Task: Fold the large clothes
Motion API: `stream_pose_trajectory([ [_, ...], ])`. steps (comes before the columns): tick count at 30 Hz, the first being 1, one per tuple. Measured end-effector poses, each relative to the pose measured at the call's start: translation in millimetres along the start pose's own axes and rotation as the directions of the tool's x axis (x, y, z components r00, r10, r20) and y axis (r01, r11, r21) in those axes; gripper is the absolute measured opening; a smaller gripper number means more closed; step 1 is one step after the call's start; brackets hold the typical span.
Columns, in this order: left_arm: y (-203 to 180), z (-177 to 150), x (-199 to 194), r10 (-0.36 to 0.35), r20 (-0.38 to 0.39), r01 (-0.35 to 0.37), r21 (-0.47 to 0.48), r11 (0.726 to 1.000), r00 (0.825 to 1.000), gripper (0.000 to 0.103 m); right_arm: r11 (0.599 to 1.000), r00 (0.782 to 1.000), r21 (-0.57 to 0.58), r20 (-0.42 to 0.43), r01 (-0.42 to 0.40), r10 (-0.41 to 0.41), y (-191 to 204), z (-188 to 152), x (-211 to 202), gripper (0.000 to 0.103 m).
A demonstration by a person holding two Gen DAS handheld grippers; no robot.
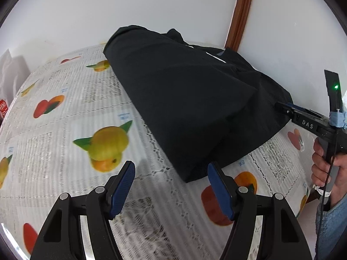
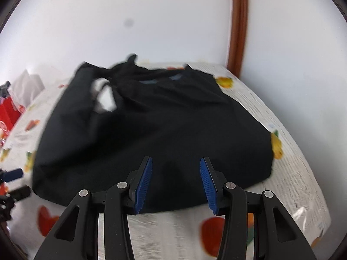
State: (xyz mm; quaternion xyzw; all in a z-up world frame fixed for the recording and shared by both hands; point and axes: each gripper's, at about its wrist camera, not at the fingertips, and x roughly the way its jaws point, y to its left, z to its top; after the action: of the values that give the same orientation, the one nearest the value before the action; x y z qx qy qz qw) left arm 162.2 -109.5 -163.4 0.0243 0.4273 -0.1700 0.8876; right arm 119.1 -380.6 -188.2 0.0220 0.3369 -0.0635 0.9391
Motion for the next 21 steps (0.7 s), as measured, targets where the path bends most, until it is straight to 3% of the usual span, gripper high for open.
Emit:
stream_pose_trajectory([
  [4, -5.5, 3.0, 11.3, 0.004, -0.017, -0.004, -0.01, 1.0, 1.0, 0.067, 1.0, 0.998, -0.009, -0.065, 0.0, 0.0, -9.8, -3.3, 19.6, 0.042],
  [7, -9.7, 5.4, 12.7, 0.0, -0.011, 0.0, 0.008, 1.0, 1.0, 0.052, 0.999, 0.997, -0.038, -0.073, 0.003, -0.006, -5.2, -5.4, 25.0, 0.036],
  [9, -11.8, 7.8, 13.6, -0.02, -0.017, 0.021, 0.015, 1.0, 1.0, 0.035, 0.999, 0.996, -0.053, -0.093, -0.001, -0.004, 1.4, -4.6, 31.1, 0.028],
  [15, -8.6, 5.4, 4.7, 0.019, 0.014, -0.019, 0.021, 1.0, 1.0, 0.01, 0.998, 0.993, -0.059, -0.114, -0.032, 0.026, 11.4, -0.5, 38.1, 0.021],
  [21, 22.3, -4.5, -12.1, 0.05, 0.042, -0.048, -0.04, 0.998, 0.998, 0.004, 0.994, 0.989, -0.079, -0.131, -0.077, 0.067, 36.2, 1.1, 37.7, 0.016],
])
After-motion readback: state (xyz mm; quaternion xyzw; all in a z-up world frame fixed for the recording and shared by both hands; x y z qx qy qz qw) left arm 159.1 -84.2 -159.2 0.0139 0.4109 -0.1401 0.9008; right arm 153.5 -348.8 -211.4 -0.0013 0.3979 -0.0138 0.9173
